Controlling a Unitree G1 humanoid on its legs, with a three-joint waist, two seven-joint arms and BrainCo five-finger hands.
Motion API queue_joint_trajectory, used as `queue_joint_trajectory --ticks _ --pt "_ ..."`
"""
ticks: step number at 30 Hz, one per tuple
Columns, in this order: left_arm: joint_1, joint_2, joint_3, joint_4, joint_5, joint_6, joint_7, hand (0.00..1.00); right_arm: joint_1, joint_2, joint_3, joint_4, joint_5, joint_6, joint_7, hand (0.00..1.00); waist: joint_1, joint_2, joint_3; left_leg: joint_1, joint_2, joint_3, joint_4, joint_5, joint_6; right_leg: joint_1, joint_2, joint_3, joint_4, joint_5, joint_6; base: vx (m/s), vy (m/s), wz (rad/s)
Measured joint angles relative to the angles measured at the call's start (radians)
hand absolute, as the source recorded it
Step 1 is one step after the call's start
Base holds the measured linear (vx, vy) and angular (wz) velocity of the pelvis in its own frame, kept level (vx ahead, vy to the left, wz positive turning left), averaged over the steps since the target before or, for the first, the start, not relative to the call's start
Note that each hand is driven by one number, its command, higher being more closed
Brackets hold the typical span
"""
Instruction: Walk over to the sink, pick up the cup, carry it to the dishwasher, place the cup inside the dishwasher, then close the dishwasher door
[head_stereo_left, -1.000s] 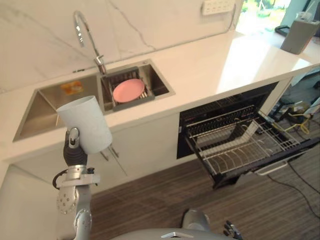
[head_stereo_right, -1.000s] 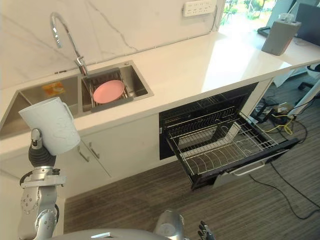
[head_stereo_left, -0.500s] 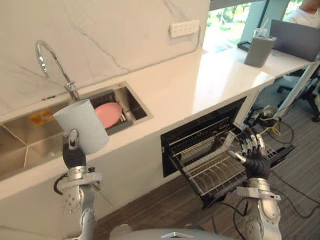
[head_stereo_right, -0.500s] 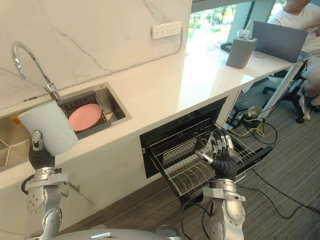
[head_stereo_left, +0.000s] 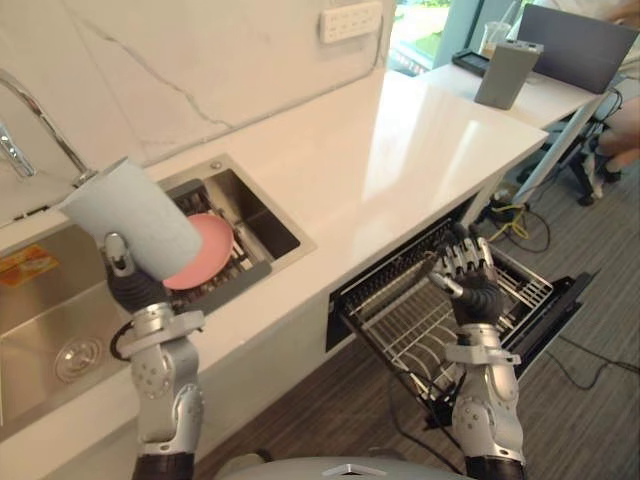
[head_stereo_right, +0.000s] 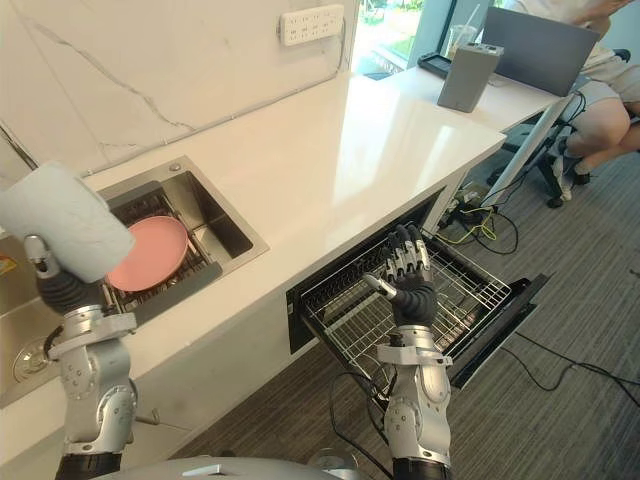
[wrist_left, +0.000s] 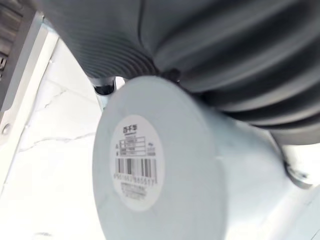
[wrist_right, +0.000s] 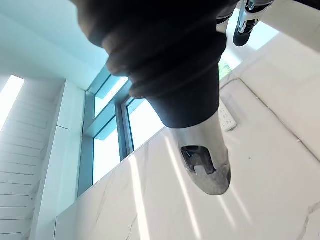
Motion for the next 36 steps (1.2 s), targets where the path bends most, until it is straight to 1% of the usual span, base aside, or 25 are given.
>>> queue_joint_trajectory --ticks 2,3,5,6,8,9,10,11,13,14,15,16,17,19,21,23,24,25,28,31,32,34,35,36 --pt "-0.036 0.001 -0.055 0.062 0.042 0.007 0.015 1.00 -0.029 -0.001 0.045 0.000 0.015 0.019 0.002 0.00 0.000 0.000 0.000 0.000 -0.001 0.024 -0.005 -0.002 -0.003 0.001 0.006 0.005 -0.043 0.028 0.003 -0.05 0.011 -0.32" --pt "-0.047 0.001 -0.072 0.076 0.056 0.010 0.016 1.00 -0.036 -0.001 0.055 0.000 0.026 0.022 0.002 0.00 -0.001 0.000 0.000 0.000 -0.001 0.031 -0.007 -0.002 -0.003 0.002 0.007 0.007 -0.056 0.038 0.003 -0.05 0.018 -0.40" --pt "-0.097 0.005 -0.126 0.116 0.122 0.025 0.031 1.00 -0.078 -0.002 0.090 -0.001 0.045 0.043 0.000 0.00 -0.001 0.000 0.000 0.003 -0.002 0.071 -0.019 -0.002 -0.003 -0.009 0.010 0.033 -0.093 0.073 0.002 -0.06 0.037 -0.48" --pt "-0.112 0.009 -0.138 0.126 0.137 0.027 0.038 1.00 -0.091 -0.003 0.100 -0.002 0.046 0.051 -0.001 0.00 -0.003 0.000 0.000 0.003 -0.002 0.080 -0.019 -0.002 -0.003 -0.013 0.010 0.039 -0.099 0.080 0.002 -0.07 0.042 -0.47" --pt "-0.180 0.021 -0.183 0.155 0.206 0.043 0.072 1.00 -0.121 -0.005 0.131 -0.043 0.067 0.080 -0.007 0.00 -0.006 -0.001 0.001 0.010 -0.004 0.111 -0.019 -0.004 -0.001 -0.015 0.011 0.056 -0.120 0.105 0.002 -0.05 0.022 -0.39" --pt "-0.199 0.024 -0.193 0.159 0.227 0.048 0.086 1.00 -0.134 -0.006 0.139 -0.046 0.070 0.086 -0.008 0.00 -0.008 -0.002 0.001 0.013 -0.004 0.118 -0.020 -0.004 0.000 -0.016 0.011 0.056 -0.122 0.109 0.002 -0.06 0.012 -0.38" --pt "-0.235 0.028 -0.215 0.167 0.273 0.060 0.116 1.00 -0.163 -0.014 0.153 -0.057 0.080 0.105 -0.013 0.00 -0.009 -0.003 0.001 0.021 -0.004 0.133 -0.025 -0.004 0.000 -0.021 0.012 0.059 -0.123 0.116 0.001 -0.05 0.004 -0.27" --pt "-0.248 0.028 -0.221 0.170 0.285 0.063 0.124 1.00 -0.171 -0.019 0.159 -0.063 0.082 0.109 -0.016 0.00 -0.010 -0.003 0.000 0.021 -0.004 0.138 -0.025 -0.004 0.000 -0.023 0.012 0.060 -0.123 0.118 0.001 -0.06 0.003 -0.37" --pt "-0.337 0.029 -0.255 0.195 0.399 0.082 0.200 1.00 -0.238 -0.052 0.182 -0.079 0.102 0.139 -0.022 0.00 -0.011 -0.004 0.000 0.021 -0.007 0.164 -0.032 -0.001 0.004 -0.043 0.013 0.065 -0.128 0.137 -0.002 -0.06 0.001 -0.34" --pt "-0.357 0.029 -0.259 0.202 0.426 0.093 0.217 1.00 -0.252 -0.053 0.182 -0.079 0.108 0.146 -0.024 0.00 -0.013 -0.004 0.000 0.021 -0.008 0.169 -0.032 0.000 0.004 -0.045 0.013 0.066 -0.129 0.140 -0.002 -0.06 0.000 -0.26" --pt "-0.393 0.031 -0.267 0.218 0.477 0.108 0.256 1.00 -0.271 -0.054 0.182 -0.079 0.121 0.155 -0.029 0.00 -0.015 -0.005 -0.001 0.023 -0.008 0.178 -0.032 0.000 0.004 -0.045 0.013 0.069 -0.135 0.148 -0.002 -0.05 0.001 -0.25" --pt "-0.424 0.032 -0.268 0.234 0.531 0.124 0.297 1.00 -0.287 -0.059 0.182 -0.080 0.143 0.174 -0.033 0.00 -0.016 -0.006 -0.001 0.023 -0.009 0.188 -0.032 0.000 0.005 -0.046 0.014 0.080 -0.142 0.157 -0.002 -0.04 0.000 -0.25" --pt "-0.437 0.033 -0.268 0.239 0.552 0.133 0.314 1.00 -0.293 -0.062 0.181 -0.082 0.149 0.185 -0.036 0.00 -0.018 -0.006 -0.001 0.023 -0.009 0.192 -0.033 0.000 0.005 -0.047 0.014 0.082 -0.145 0.161 -0.002 -0.05 -0.007 -0.19" --pt "-0.474 0.044 -0.278 0.258 0.655 0.162 0.384 1.00 -0.294 -0.082 0.179 -0.130 0.202 0.236 -0.052 0.00 -0.024 -0.007 -0.001 0.023 -0.010 0.204 -0.034 0.001 0.005 -0.055 0.014 0.086 -0.151 0.168 -0.002 -0.06 -0.014 -0.16" --pt "-0.492 0.051 -0.290 0.276 0.711 0.179 0.410 1.00 -0.294 -0.090 0.177 -0.157 0.236 0.260 -0.051 0.00 -0.025 -0.009 -0.002 0.022 -0.011 0.211 -0.040 0.003 0.005 -0.065 0.015 0.092 -0.151 0.171 -0.002 -0.05 -0.019 -0.14" --pt "-0.502 0.056 -0.313 0.287 0.796 0.211 0.441 1.00 -0.294 -0.090 0.165 -0.162 0.302 0.313 -0.051 0.00 -0.028 -0.022 -0.015 0.023 -0.016 0.217 -0.066 0.016 0.005 -0.084 0.018 0.108 -0.154 0.176 -0.001 -0.04 -0.025 -0.16" --pt "-0.504 0.058 -0.322 0.290 0.818 0.219 0.451 1.00 -0.293 -0.089 0.163 -0.162 0.314 0.323 -0.051 0.00 -0.029 -0.025 -0.016 0.022 -0.016 0.219 -0.068 0.017 0.006 -0.085 0.018 0.109 -0.156 0.178 -0.001 -0.02 -0.019 -0.15" --pt "-0.509 0.059 -0.337 0.306 0.863 0.228 0.468 1.00 -0.287 -0.089 0.156 -0.162 0.336 0.340 -0.051 0.00 -0.032 -0.033 -0.019 0.021 -0.017 0.222 -0.068 0.017 0.006 -0.085 0.018 0.110 -0.161 0.181 -0.001 -0.01 -0.017 -0.08" --pt "-0.517 0.068 -0.364 0.322 0.946 0.262 0.506 1.00 -0.283 -0.089 0.151 -0.162 0.382 0.361 -0.050 0.00 -0.036 -0.042 -0.024 0.021 -0.017 0.232 -0.068 0.017 0.006 -0.087 0.019 0.110 -0.162 0.186 0.000 -0.01 -0.024 -0.10" --pt "-0.540 0.071 -0.365 0.351 1.021 0.279 0.558 1.00 -0.272 -0.089 0.150 -0.162 0.427 0.365 -0.050 0.00 -0.036 -0.043 -0.025 0.021 -0.018 0.238 -0.071 0.017 0.006 -0.093 0.019 0.107 -0.163 0.194 0.001 -0.04 -0.027 -0.08" --pt "-0.540 0.073 -0.366 0.351 1.031 0.285 0.567 1.00 -0.270 -0.090 0.149 -0.162 0.435 0.366 -0.051 0.00 -0.037 -0.043 -0.026 0.021 -0.018 0.239 -0.073 0.017 0.007 -0.093 0.019 0.107 -0.164 0.194 0.001 -0.04 -0.022 -0.02" --pt "-0.541 0.081 -0.367 0.362 1.092 0.300 0.620 1.00 -0.264 -0.092 0.145 -0.162 0.458 0.378 -0.053 0.00 -0.037 -0.045 -0.032 0.020 -0.021 0.239 -0.089 0.026 0.008 -0.099 0.019 0.105 -0.166 0.196 0.002 -0.05 -0.031 0.00" --pt "-0.541 0.083 -0.368 0.367 1.104 0.303 0.633 1.00 -0.264 -0.093 0.145 -0.162 0.458 0.383 -0.055 0.00 -0.037 -0.045 -0.033 0.019 -0.021 0.239 -0.093 0.029 0.008 -0.101 0.019 0.104 -0.167 0.197 0.002 -0.06 -0.039 0.03" --pt "-0.541 0.090 -0.374 0.379 1.137 0.314 0.663 1.00 -0.264 -0.096 0.145 -0.162 0.458 0.384 -0.067 0.00 -0.037 -0.044 -0.034 0.020 -0.023 0.237 -0.102 0.035 0.008 -0.101 0.019 0.101 -0.170 0.199 0.002 -0.05 -0.038 0.03"
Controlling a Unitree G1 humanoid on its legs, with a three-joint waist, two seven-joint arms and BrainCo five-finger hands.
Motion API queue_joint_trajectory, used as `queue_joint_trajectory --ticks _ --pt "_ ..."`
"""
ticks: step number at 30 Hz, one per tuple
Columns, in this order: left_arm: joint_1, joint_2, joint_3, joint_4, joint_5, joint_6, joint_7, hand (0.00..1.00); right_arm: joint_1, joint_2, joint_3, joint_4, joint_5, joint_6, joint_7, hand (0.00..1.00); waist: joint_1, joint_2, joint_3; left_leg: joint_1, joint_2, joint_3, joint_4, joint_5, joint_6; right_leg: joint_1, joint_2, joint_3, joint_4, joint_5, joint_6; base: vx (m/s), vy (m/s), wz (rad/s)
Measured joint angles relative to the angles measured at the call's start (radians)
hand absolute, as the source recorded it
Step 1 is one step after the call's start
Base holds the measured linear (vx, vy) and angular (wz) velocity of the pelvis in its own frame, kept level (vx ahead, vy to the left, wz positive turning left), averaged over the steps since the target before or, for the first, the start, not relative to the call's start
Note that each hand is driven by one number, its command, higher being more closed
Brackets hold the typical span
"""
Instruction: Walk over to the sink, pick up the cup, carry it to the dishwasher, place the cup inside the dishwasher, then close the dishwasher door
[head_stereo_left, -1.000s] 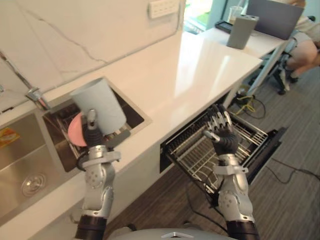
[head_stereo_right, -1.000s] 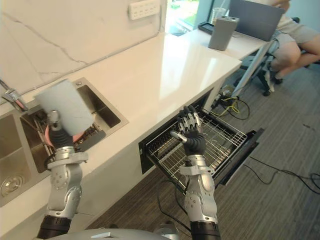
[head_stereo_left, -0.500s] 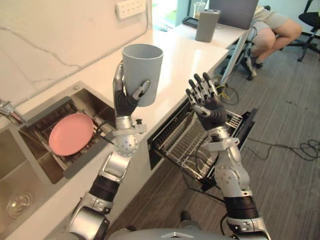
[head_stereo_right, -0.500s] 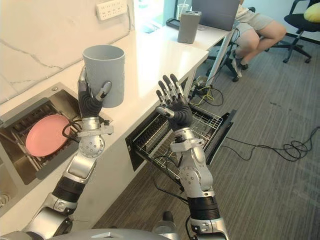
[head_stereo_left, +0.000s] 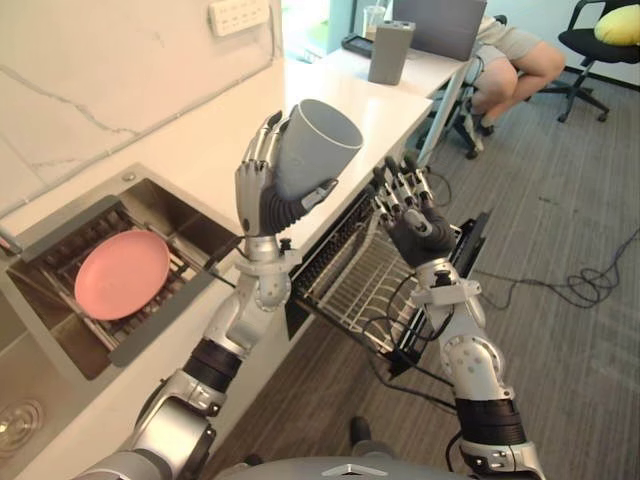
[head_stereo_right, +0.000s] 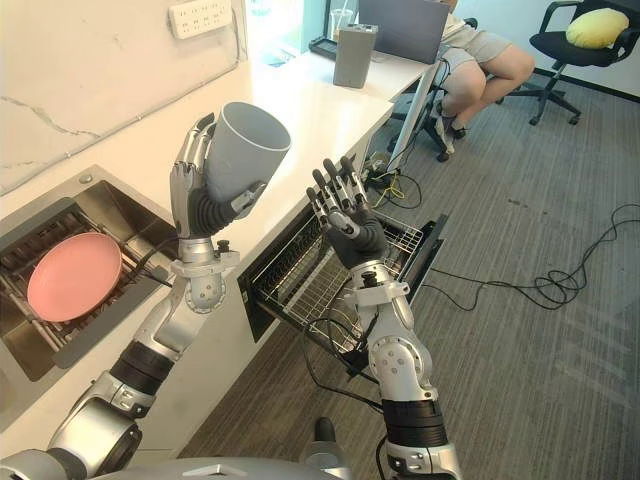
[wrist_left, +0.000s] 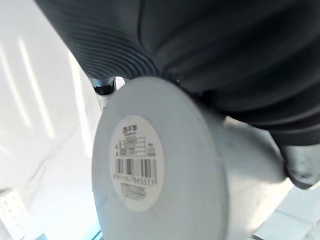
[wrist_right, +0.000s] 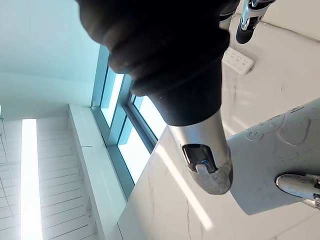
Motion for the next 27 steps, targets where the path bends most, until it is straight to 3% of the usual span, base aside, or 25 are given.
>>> queue_joint_trajectory --ticks 14,22,27 --pt "0.000 0.018 -0.104 0.057 0.048 0.084 0.045 1.00 -0.050 -0.024 0.060 0.001 0.018 0.004 -0.120 0.00 0.008 -0.002 -0.022 -0.005 -0.003 -0.035 -0.020 0.031 0.009 0.010 -0.005 -0.051 -0.001 0.004 0.000 -0.04 -0.034 0.08" --pt "-0.014 0.018 -0.183 0.096 0.077 0.100 0.050 1.00 -0.116 -0.025 0.115 0.019 0.004 0.006 -0.166 0.00 0.008 -0.001 -0.030 -0.005 -0.003 -0.059 -0.025 0.048 0.010 0.020 -0.005 -0.075 0.001 0.006 -0.003 -0.05 -0.032 0.09" --pt "-0.029 0.017 -0.214 0.127 0.075 0.117 0.048 1.00 -0.147 -0.033 0.155 0.060 -0.002 0.036 -0.201 0.00 0.008 -0.002 -0.056 -0.011 -0.001 -0.082 -0.029 0.058 0.011 0.024 -0.010 -0.096 0.002 0.003 -0.008 -0.04 -0.023 0.10"
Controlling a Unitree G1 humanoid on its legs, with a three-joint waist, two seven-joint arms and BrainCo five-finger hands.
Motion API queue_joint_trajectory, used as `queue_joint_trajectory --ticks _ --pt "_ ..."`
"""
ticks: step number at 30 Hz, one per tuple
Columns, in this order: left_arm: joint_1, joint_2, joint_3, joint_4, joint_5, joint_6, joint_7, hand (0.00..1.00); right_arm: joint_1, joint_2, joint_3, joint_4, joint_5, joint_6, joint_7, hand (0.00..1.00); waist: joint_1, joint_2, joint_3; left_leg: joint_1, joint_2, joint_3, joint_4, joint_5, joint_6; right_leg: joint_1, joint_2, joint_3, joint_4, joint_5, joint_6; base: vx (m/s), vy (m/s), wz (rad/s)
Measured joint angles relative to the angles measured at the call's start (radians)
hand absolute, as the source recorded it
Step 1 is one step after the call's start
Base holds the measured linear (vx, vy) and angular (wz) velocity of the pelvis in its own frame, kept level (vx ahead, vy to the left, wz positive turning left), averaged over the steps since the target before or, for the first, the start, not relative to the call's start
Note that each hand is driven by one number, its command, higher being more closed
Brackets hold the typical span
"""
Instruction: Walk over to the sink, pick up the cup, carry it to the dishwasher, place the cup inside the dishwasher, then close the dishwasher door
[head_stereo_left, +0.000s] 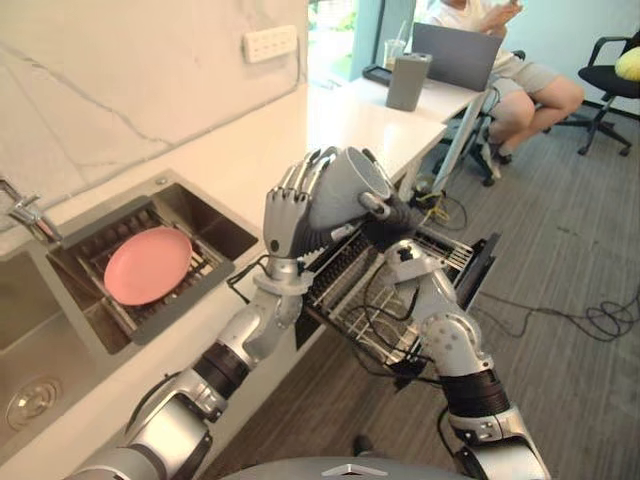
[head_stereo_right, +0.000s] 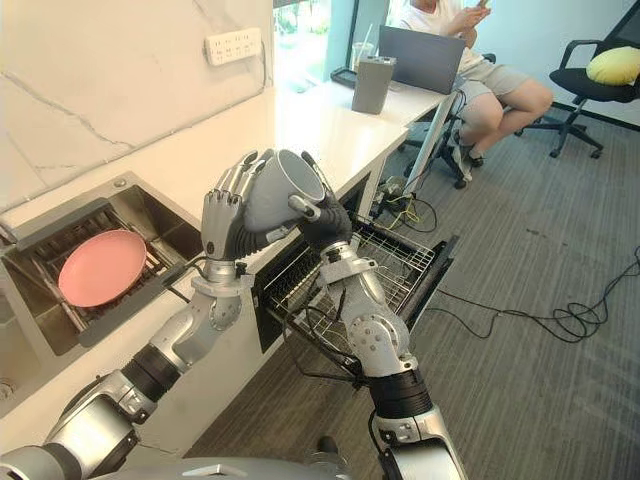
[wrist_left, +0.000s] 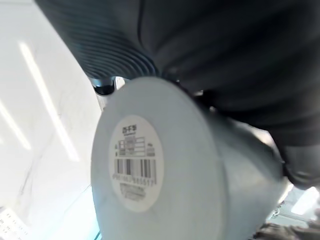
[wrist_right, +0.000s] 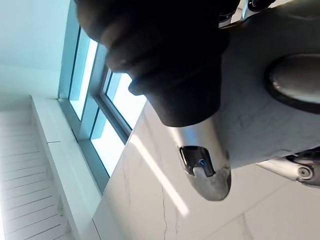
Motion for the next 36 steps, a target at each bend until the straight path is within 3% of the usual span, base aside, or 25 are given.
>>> queue_joint_trajectory --ticks 6,11,23,36 --pt "-0.007 0.012 -0.016 0.016 -0.020 0.048 -0.009 1.00 -0.066 -0.029 0.029 0.081 0.000 0.011 -0.028 0.00 0.007 -0.015 -0.011 -0.013 -0.001 -0.029 0.000 0.013 0.001 0.003 -0.005 -0.025 0.000 -0.002 -0.010 -0.04 -0.015 0.16" --pt "-0.007 0.032 -0.024 0.016 -0.021 0.062 -0.008 1.00 -0.079 -0.029 0.048 0.096 0.000 0.012 -0.058 0.00 0.009 -0.034 -0.023 -0.022 -0.001 -0.039 0.000 0.020 0.002 0.002 -0.005 -0.035 -0.003 0.003 -0.013 -0.01 -0.009 0.06" --pt "-0.016 0.039 -0.054 0.037 -0.041 0.096 0.003 1.00 -0.113 -0.027 0.063 0.124 0.022 -0.004 -0.133 0.00 0.009 -0.036 -0.024 -0.026 0.002 -0.041 0.000 0.025 0.001 0.002 -0.002 -0.036 -0.010 0.009 -0.021 0.00 0.000 0.00" --pt "-0.018 0.039 -0.073 0.035 -0.040 0.097 0.049 1.00 -0.117 -0.005 0.067 0.125 0.119 -0.016 -0.174 0.00 0.027 -0.040 -0.021 -0.026 0.003 -0.041 0.000 0.025 0.000 0.002 -0.001 -0.038 -0.011 0.009 -0.021 0.00 0.000 0.00"
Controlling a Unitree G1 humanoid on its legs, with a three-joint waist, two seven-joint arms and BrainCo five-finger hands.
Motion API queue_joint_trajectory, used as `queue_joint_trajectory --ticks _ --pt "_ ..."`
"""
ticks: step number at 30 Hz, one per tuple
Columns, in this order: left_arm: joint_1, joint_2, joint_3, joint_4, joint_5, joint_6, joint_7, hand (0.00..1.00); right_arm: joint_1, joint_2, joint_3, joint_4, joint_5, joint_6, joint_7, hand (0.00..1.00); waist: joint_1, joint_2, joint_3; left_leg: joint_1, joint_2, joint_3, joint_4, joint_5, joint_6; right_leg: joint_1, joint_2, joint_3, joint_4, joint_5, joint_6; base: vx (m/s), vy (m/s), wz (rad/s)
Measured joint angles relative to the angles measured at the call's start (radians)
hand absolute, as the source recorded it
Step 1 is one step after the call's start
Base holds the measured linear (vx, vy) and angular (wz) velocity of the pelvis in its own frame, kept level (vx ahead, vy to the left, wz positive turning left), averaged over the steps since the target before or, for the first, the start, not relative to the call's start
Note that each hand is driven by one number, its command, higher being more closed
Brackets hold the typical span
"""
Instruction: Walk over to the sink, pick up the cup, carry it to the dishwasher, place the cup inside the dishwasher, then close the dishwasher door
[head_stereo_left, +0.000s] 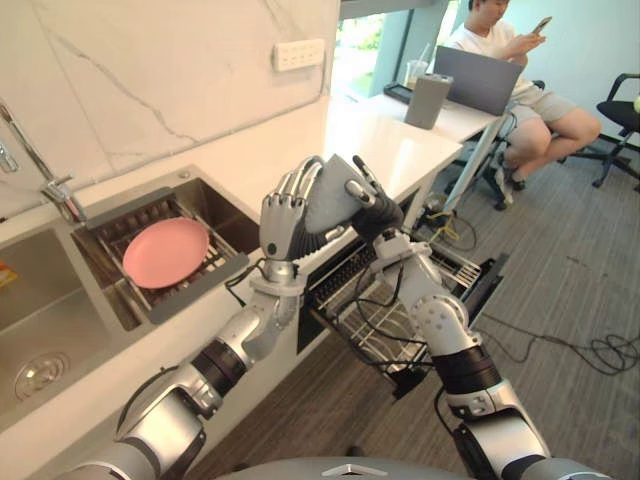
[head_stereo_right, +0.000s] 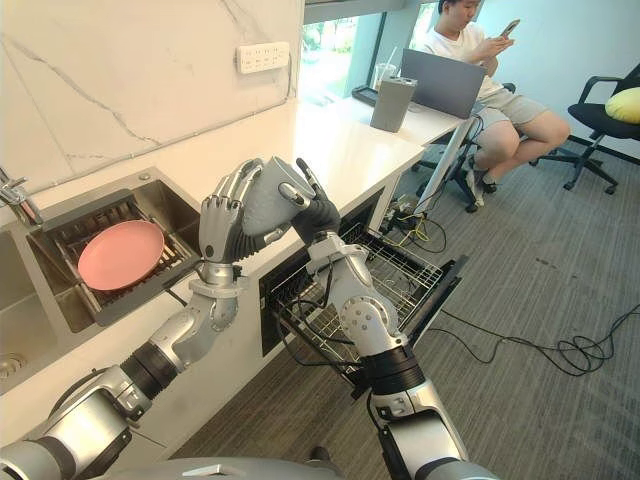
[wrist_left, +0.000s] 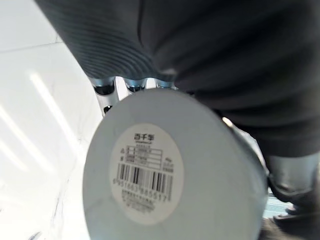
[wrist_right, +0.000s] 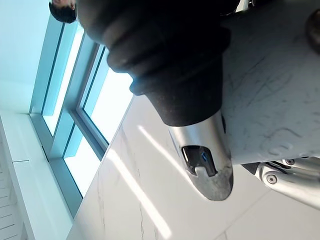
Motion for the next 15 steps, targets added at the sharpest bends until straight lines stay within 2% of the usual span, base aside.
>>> queue_joint_trajectory --ticks 1,8,15 --pt "-0.003 0.000 -0.001 0.000 0.000 0.000 0.002 1.00 0.000 0.000 0.002 0.000 0.007 0.000 0.000 1.00 0.001 -0.001 0.001 0.000 0.000 0.000 0.000 0.000 0.000 0.000 0.000 0.000 0.000 0.000 0.000 0.00 0.000 0.00" --pt "-0.021 0.009 -0.002 -0.003 0.001 0.000 0.017 1.00 -0.032 -0.003 0.006 0.017 0.018 0.001 0.004 1.00 0.002 -0.003 0.002 0.000 0.001 0.000 0.000 -0.003 -0.005 0.000 0.001 -0.001 -0.001 0.000 -0.001 0.00 0.000 0.00" --pt "-0.026 0.023 -0.003 -0.024 0.001 0.001 0.017 1.00 -0.049 -0.026 0.011 0.024 0.015 -0.002 0.047 1.00 0.002 -0.006 0.006 -0.001 0.004 -0.013 0.000 -0.003 -0.006 0.008 0.003 -0.018 -0.004 -0.004 -0.005 0.00 -0.001 0.05"
